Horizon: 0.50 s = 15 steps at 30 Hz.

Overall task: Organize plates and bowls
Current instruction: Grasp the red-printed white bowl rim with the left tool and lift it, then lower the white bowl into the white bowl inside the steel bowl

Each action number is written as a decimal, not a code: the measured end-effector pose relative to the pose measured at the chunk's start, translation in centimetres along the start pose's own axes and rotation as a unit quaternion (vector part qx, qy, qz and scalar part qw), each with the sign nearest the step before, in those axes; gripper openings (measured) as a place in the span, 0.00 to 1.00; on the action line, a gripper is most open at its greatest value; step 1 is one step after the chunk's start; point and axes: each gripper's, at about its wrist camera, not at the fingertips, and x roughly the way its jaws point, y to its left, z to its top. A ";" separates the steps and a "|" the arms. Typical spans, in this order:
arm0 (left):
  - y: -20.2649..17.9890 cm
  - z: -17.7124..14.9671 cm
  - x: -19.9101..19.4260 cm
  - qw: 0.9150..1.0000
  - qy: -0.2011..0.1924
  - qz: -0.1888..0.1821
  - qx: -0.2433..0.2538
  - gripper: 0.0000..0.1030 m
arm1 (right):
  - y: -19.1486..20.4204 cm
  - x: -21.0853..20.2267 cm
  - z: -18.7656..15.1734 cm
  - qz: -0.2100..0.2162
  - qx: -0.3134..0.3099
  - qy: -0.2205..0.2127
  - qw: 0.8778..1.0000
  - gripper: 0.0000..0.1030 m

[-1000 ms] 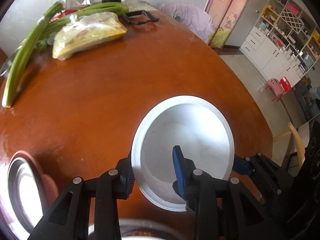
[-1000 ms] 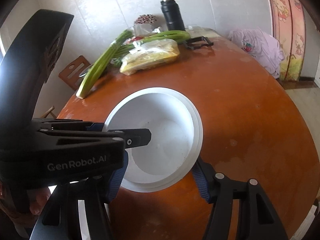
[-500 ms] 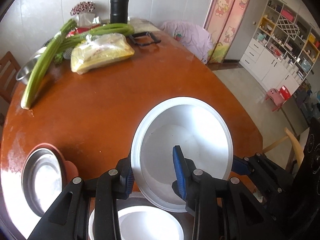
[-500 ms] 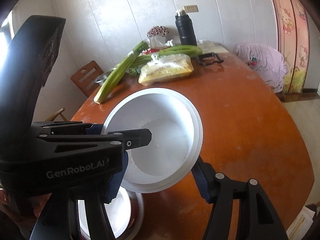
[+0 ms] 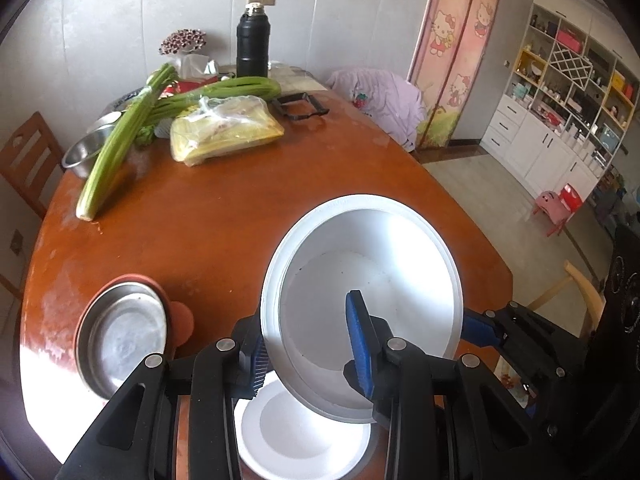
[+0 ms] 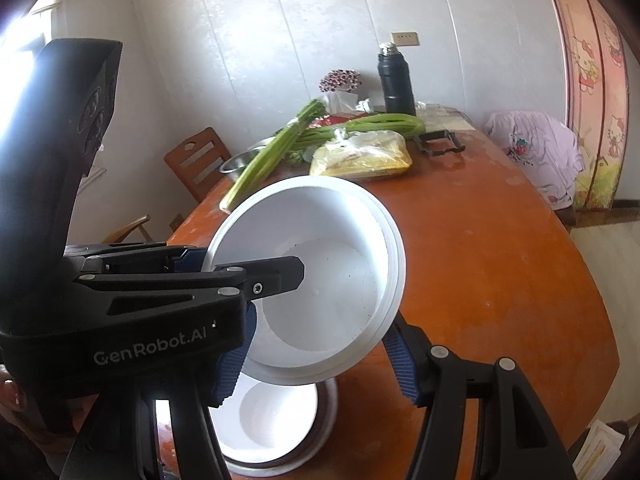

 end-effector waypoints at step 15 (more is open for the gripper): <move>0.8 -2.1 -3.1 1.000 -0.017 0.003 -0.007 0.34 | 2.9 -2.1 -0.9 0.010 -0.024 -0.004 1.000 0.61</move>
